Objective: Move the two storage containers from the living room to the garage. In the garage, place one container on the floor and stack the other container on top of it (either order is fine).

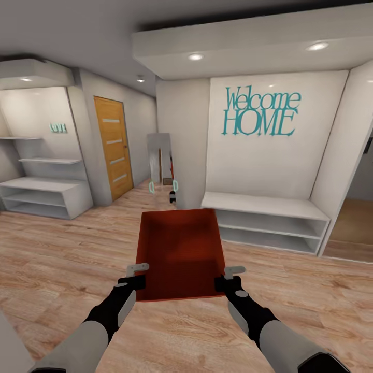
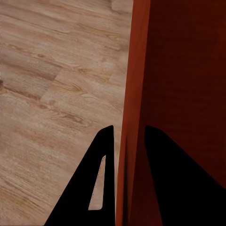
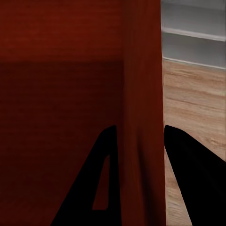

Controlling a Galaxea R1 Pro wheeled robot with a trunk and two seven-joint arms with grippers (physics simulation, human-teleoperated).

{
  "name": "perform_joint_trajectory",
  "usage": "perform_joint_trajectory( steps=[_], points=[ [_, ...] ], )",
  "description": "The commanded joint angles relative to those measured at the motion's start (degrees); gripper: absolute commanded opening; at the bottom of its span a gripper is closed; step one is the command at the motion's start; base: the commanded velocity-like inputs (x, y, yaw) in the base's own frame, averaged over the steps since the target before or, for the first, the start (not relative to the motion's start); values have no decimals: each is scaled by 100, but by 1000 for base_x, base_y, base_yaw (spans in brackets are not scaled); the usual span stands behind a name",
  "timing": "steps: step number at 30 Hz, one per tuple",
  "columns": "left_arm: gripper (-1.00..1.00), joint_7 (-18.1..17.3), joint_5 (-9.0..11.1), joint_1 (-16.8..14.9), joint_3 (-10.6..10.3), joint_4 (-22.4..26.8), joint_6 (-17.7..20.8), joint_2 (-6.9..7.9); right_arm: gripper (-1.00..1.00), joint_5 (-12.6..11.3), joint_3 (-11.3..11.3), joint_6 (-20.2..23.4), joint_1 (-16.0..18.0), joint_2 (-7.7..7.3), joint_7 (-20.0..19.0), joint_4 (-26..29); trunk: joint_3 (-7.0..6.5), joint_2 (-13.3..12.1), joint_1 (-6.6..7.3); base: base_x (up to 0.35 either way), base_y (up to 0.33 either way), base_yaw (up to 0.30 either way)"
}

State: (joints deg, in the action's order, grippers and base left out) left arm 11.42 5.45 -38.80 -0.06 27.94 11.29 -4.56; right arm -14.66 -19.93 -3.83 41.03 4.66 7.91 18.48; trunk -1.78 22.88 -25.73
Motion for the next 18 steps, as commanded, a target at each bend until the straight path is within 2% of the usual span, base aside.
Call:
perform_joint_trajectory(
  steps=[1,18],
  points=[
    [-100,54,-79,-5,97,28,40,17,-100,-72,-20,-31,2,-26,41,-161,1,4,-5,322,0,153],
    [-100,54,-79,-5,97,28,40,17,-100,-72,-20,-30,2,-26,36,-161,1,4,-5,322,0,253]
  ],
)
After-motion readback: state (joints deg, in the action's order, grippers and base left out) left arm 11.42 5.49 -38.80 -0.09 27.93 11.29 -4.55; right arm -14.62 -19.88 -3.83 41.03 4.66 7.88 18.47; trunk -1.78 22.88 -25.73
